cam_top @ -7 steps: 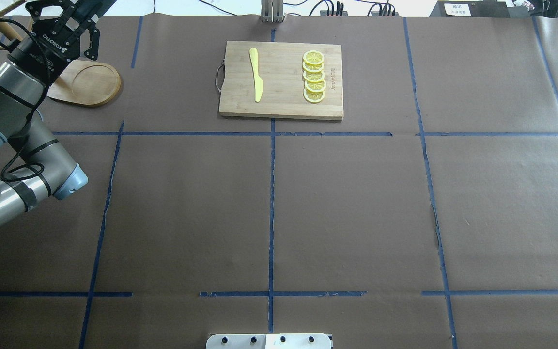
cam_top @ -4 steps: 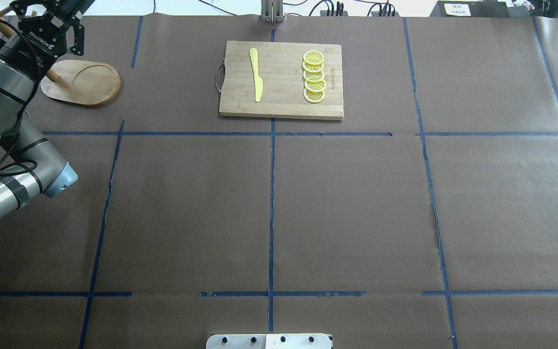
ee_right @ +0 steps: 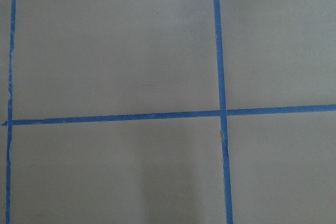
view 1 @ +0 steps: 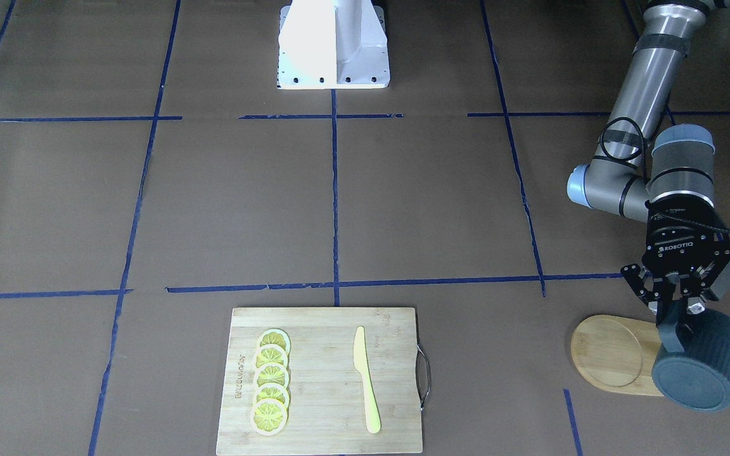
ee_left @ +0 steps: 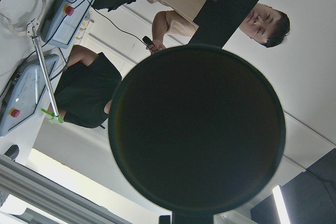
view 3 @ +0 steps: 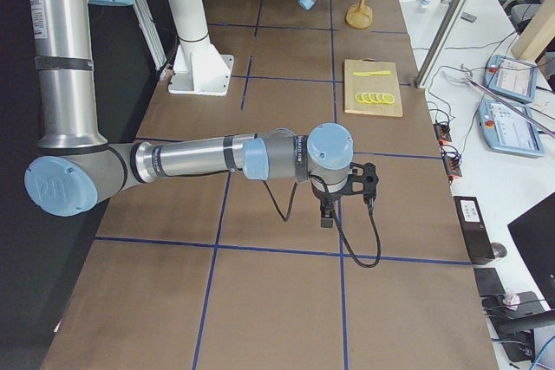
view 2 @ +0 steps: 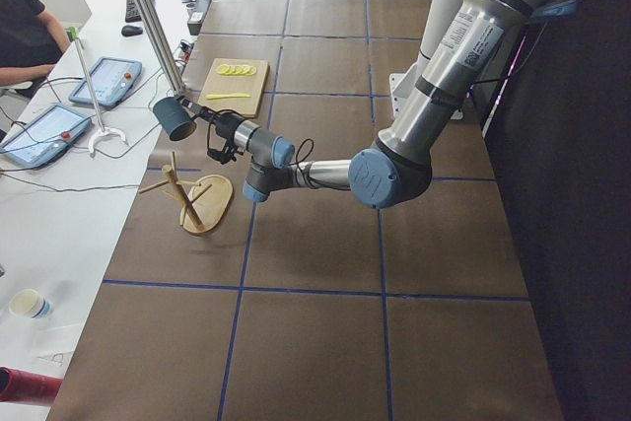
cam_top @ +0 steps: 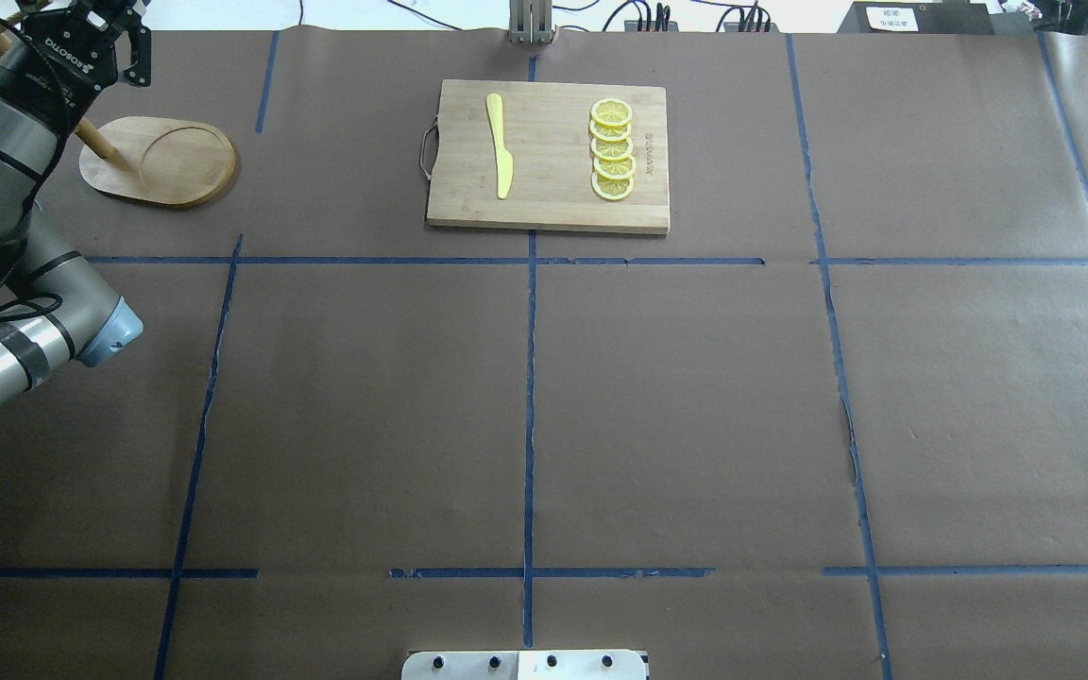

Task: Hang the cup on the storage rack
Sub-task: 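Tilt the mug with the left gripper, aligning its handle with a rack peg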

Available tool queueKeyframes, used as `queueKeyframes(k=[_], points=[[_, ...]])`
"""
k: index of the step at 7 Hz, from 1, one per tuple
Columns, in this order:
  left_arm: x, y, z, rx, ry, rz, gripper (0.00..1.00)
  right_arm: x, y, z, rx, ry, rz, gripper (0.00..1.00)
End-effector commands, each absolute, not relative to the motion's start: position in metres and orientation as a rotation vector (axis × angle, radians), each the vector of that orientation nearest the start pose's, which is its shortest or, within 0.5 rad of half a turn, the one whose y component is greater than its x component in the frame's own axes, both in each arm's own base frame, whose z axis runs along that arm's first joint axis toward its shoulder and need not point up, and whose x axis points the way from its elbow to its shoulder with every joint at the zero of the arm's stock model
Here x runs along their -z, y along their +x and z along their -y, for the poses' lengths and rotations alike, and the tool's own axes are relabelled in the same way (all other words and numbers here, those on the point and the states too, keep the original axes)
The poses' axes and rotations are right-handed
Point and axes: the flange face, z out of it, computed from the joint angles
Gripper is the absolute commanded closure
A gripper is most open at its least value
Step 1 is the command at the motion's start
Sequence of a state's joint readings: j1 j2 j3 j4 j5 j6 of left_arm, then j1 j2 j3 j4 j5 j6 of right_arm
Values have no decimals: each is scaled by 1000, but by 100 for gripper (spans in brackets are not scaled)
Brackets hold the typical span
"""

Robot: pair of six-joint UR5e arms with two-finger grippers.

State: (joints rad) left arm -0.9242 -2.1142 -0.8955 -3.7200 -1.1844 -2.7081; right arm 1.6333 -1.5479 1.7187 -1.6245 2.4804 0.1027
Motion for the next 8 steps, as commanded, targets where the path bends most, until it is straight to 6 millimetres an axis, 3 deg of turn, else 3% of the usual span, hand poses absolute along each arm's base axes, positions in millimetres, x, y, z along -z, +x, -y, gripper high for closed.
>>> queueKeyframes(k=[1,6,8], points=[[-454,252,633,1578,63,-2398,100,-570,85,498,-98,89,911,0],[-467,227,643,1593,48,-2377,100,-570,85,498,-98,89,911,0],[-469,226,641,1579,34,-2368,100,-570,84,498,-97,88,911,0]])
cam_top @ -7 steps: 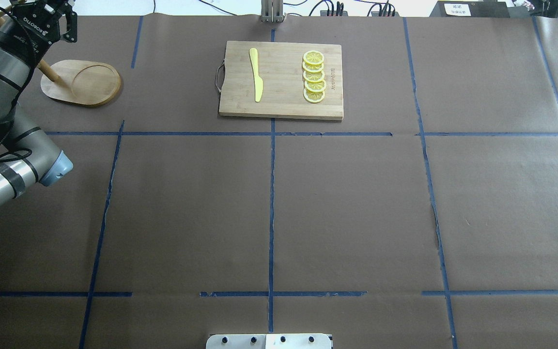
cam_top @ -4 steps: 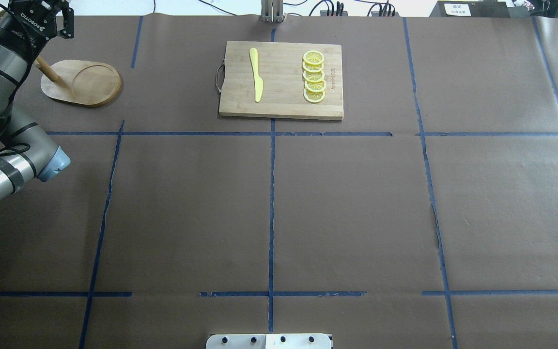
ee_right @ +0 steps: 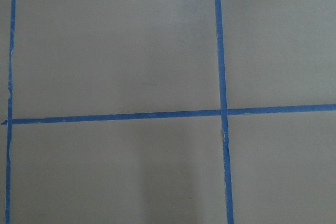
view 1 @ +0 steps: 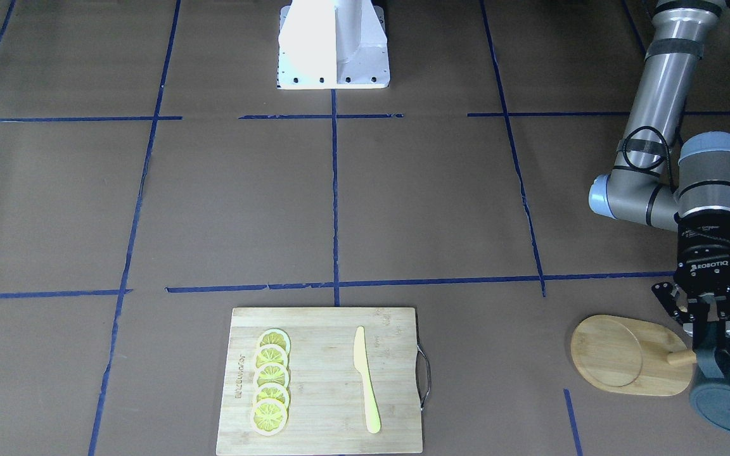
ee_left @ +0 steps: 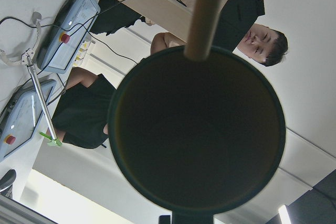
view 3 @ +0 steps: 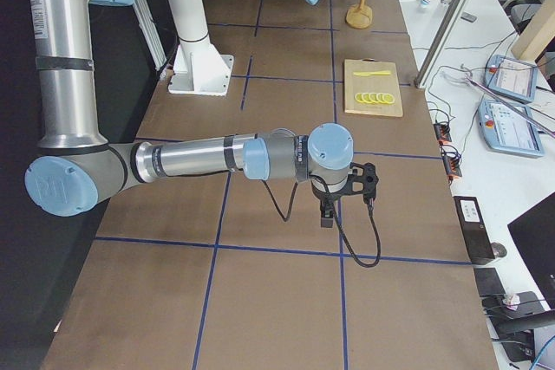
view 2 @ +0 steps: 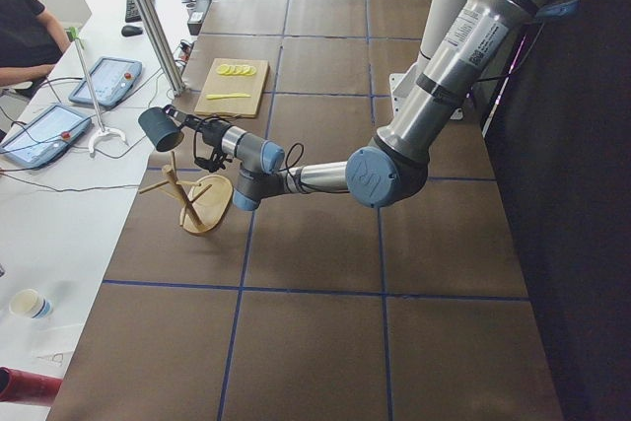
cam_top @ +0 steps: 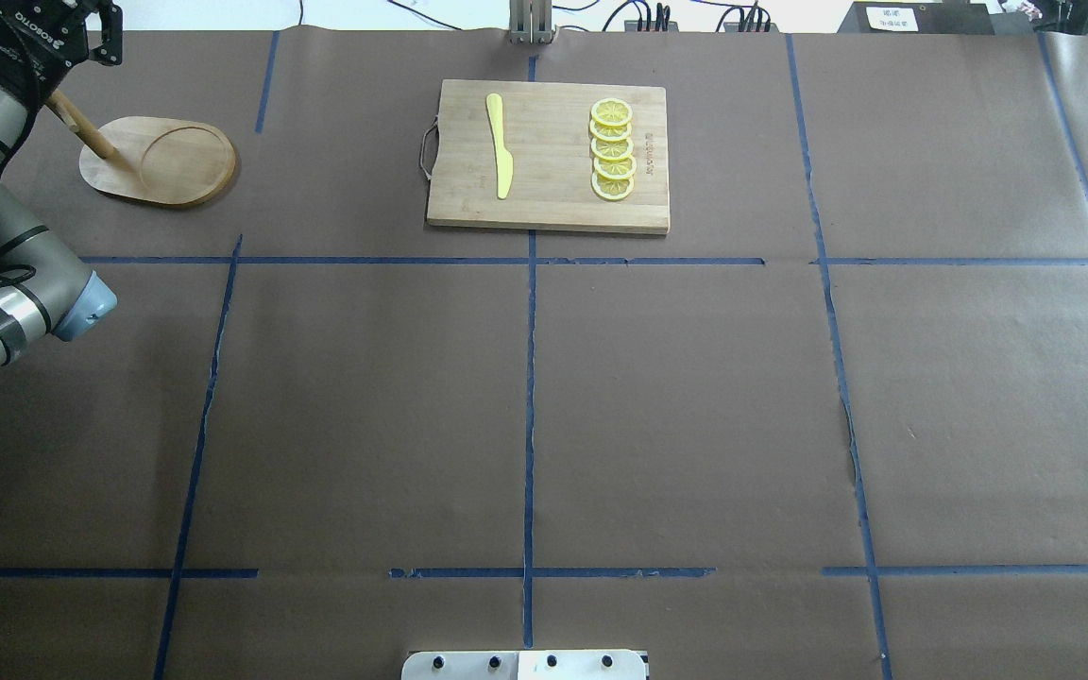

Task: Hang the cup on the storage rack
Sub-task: 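Tilt the mug with the left gripper, aligning its handle with a rack peg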

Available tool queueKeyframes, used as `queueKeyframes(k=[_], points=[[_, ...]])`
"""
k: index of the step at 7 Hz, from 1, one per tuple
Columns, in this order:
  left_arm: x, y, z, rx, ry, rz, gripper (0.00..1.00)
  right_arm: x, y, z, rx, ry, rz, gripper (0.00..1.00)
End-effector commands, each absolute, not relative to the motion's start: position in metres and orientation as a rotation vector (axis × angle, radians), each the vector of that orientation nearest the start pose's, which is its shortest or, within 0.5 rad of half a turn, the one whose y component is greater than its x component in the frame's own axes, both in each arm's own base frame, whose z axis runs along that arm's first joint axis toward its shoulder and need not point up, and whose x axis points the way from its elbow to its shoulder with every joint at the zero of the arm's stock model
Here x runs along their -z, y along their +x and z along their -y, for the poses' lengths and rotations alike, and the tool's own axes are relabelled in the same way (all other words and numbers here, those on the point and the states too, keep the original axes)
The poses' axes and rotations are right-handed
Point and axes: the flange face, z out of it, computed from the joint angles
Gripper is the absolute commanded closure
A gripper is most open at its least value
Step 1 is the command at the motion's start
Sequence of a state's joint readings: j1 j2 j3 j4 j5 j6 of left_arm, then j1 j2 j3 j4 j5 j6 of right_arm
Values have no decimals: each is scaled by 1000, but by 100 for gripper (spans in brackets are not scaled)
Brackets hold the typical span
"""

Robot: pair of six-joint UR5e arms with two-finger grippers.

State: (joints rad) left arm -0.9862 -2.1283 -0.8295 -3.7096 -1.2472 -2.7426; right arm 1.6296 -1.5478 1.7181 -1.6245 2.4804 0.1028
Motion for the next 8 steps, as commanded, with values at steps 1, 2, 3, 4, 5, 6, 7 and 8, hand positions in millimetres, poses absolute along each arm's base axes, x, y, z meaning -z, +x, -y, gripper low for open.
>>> queueKeyframes(k=[1,2,3,4,5,6,7,8], points=[[-469,226,639,1574,28,-2375,100,-570,84,498,-97,88,911,0],[-478,223,633,1578,29,-2368,100,-570,84,498,-97,88,911,0],[-487,220,626,1571,21,-2375,100,-570,84,498,-97,88,911,0],[-494,219,618,1560,12,-2387,100,-570,84,498,-97,88,911,0],[-502,222,608,1541,-8,-2400,100,-570,84,498,-97,88,911,0],[-502,233,599,1505,-45,-2426,100,-570,84,498,-95,89,911,0],[-499,238,597,1466,-79,-2420,100,-571,84,498,-97,87,911,0],[-498,232,598,1425,-98,-2412,100,-571,84,498,-97,87,911,0]])
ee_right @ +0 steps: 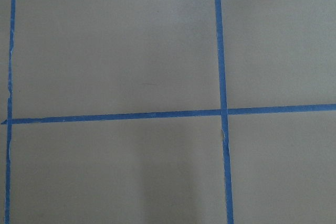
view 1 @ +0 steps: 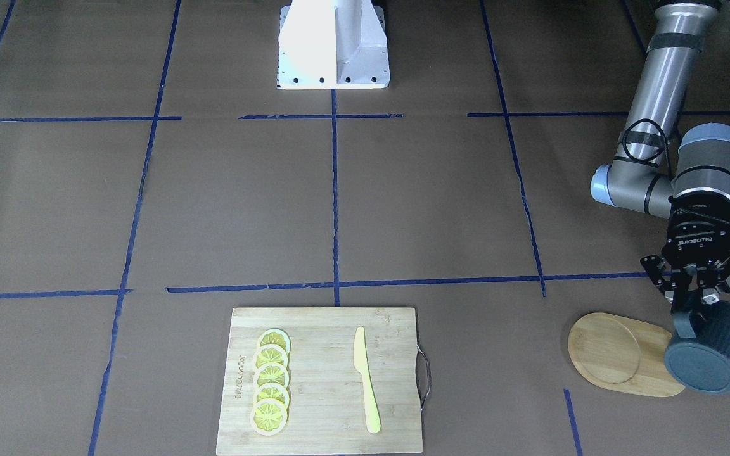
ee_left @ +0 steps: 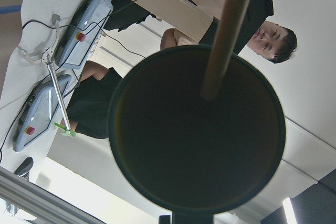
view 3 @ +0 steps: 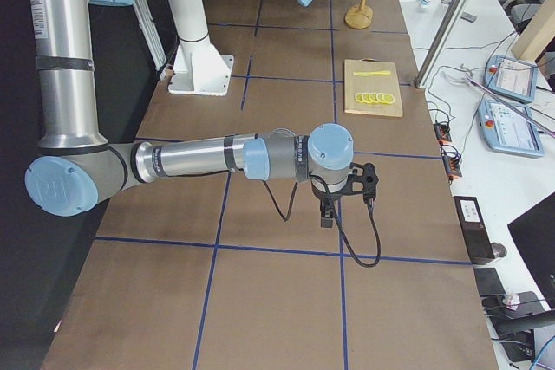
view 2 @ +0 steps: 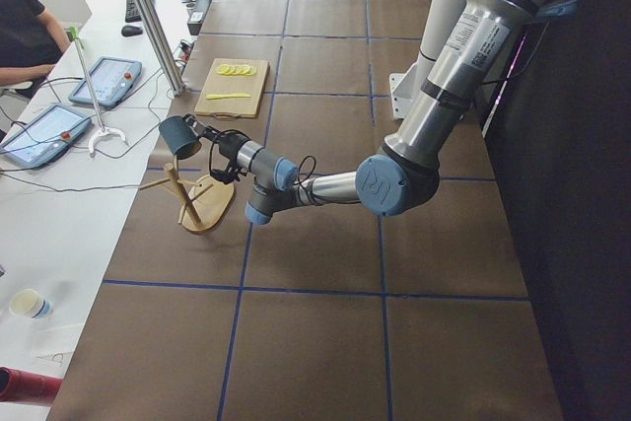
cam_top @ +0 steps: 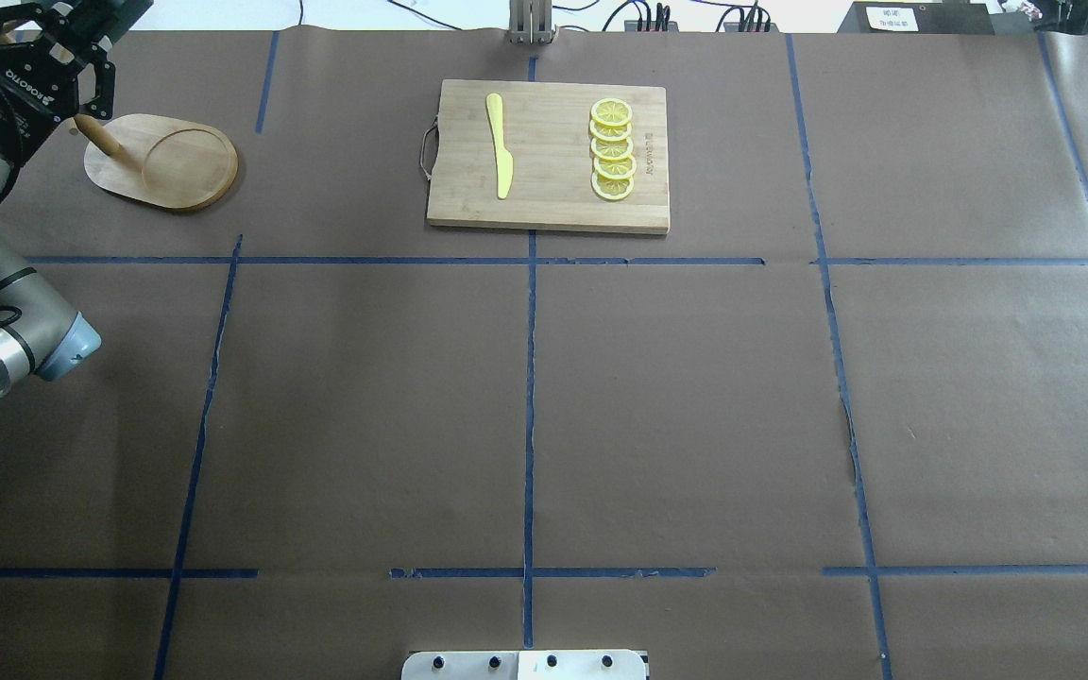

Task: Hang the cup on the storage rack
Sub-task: 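Slide the mug handle onto the rack peg with the left gripper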

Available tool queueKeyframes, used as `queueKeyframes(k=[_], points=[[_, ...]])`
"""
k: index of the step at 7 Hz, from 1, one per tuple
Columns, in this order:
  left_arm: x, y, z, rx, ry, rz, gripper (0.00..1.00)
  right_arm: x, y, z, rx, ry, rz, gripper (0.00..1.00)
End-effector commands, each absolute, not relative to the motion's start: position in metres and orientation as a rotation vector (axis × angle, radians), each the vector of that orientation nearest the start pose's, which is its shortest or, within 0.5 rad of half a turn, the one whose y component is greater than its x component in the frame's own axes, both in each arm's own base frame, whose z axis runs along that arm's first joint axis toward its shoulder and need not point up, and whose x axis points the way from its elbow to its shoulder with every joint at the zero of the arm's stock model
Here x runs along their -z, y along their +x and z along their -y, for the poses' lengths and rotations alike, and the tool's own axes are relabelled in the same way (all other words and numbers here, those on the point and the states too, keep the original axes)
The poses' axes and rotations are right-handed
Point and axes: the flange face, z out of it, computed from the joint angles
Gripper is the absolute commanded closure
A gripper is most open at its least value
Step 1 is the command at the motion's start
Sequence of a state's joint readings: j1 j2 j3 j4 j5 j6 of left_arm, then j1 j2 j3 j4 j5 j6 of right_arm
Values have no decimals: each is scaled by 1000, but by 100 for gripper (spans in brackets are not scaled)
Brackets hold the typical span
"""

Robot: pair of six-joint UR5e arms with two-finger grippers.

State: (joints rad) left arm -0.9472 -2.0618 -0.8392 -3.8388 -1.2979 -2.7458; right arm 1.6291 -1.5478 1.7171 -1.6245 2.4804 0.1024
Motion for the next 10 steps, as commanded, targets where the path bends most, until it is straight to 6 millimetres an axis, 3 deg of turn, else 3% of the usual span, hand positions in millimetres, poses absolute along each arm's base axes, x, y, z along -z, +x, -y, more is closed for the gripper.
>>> queueKeyframes(k=[1,4,10], points=[[-499,224,602,1432,-82,-2413,100,-571,84,498,-97,87,911,0],[-506,205,608,1460,-48,-2408,100,-571,84,498,-97,87,910,0],[-525,206,609,1501,-50,-2362,99,-571,84,498,-97,87,911,0]])
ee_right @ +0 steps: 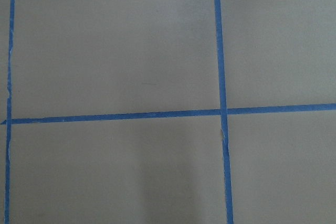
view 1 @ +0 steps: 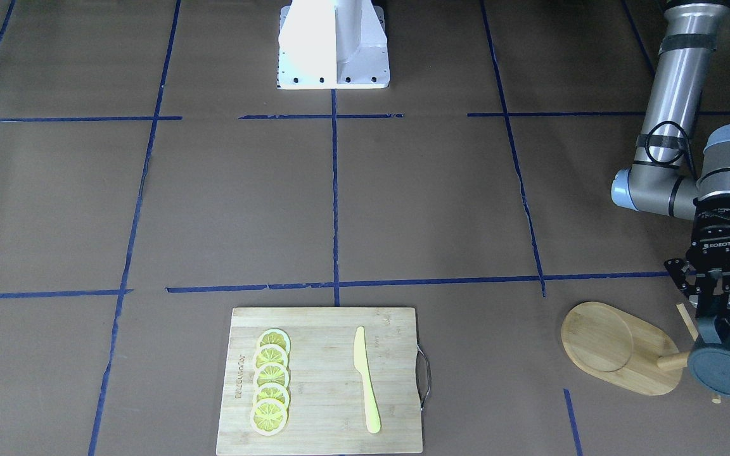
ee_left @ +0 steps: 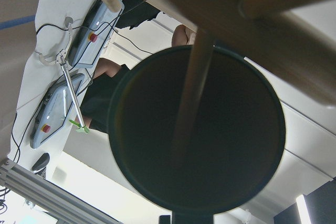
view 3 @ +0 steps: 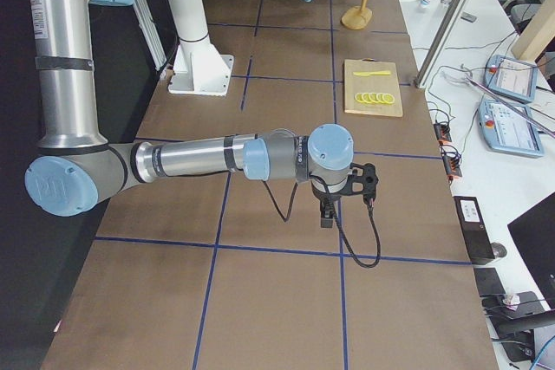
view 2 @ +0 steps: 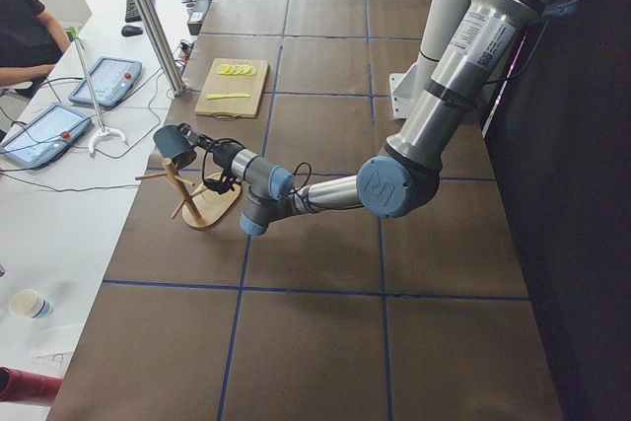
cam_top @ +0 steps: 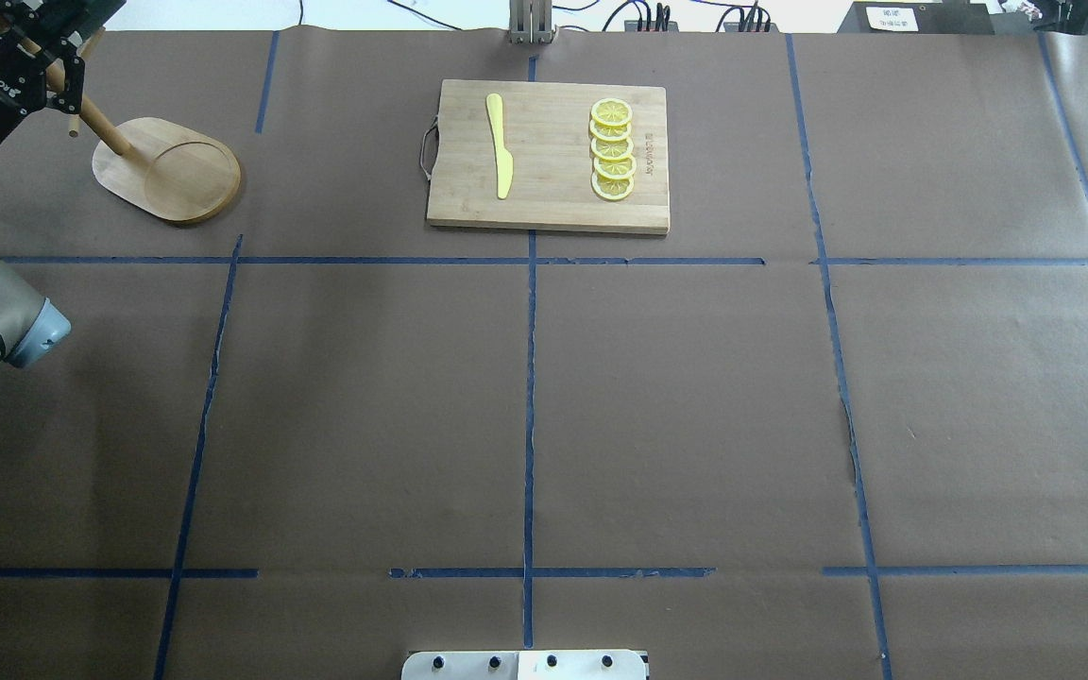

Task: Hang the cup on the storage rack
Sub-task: 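Slide the mug handle onto the rack peg with the left gripper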

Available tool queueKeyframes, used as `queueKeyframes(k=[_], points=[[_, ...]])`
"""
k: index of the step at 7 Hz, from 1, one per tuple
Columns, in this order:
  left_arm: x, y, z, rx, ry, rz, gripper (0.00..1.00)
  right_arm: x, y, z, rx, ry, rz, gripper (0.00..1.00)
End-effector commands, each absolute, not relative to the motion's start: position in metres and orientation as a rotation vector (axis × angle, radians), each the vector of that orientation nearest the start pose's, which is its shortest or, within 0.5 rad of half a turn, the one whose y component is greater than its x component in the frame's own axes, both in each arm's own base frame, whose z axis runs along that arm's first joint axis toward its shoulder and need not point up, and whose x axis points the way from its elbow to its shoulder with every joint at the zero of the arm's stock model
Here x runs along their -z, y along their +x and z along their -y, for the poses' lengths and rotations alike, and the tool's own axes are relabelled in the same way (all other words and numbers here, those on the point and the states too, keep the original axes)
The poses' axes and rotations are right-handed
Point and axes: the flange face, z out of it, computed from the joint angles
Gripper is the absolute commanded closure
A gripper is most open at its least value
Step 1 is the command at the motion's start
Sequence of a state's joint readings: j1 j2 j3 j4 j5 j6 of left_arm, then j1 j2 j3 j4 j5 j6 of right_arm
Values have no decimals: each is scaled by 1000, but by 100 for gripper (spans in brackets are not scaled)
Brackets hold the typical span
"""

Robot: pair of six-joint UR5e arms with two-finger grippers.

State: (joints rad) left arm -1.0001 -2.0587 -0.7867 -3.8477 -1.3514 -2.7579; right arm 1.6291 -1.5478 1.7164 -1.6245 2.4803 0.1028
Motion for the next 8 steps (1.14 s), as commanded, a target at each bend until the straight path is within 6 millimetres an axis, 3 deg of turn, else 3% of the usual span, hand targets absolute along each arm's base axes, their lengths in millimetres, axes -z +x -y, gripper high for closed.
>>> queueKeyframes(k=[1,5,8], points=[[-527,207,609,1505,-49,-2357,98,-571,84,498,-97,87,911,0],[-525,210,608,1480,-100,-2352,97,-571,84,498,-97,87,910,0],[-528,193,612,1474,-88,-2340,93,-571,83,499,-96,86,910,0]])
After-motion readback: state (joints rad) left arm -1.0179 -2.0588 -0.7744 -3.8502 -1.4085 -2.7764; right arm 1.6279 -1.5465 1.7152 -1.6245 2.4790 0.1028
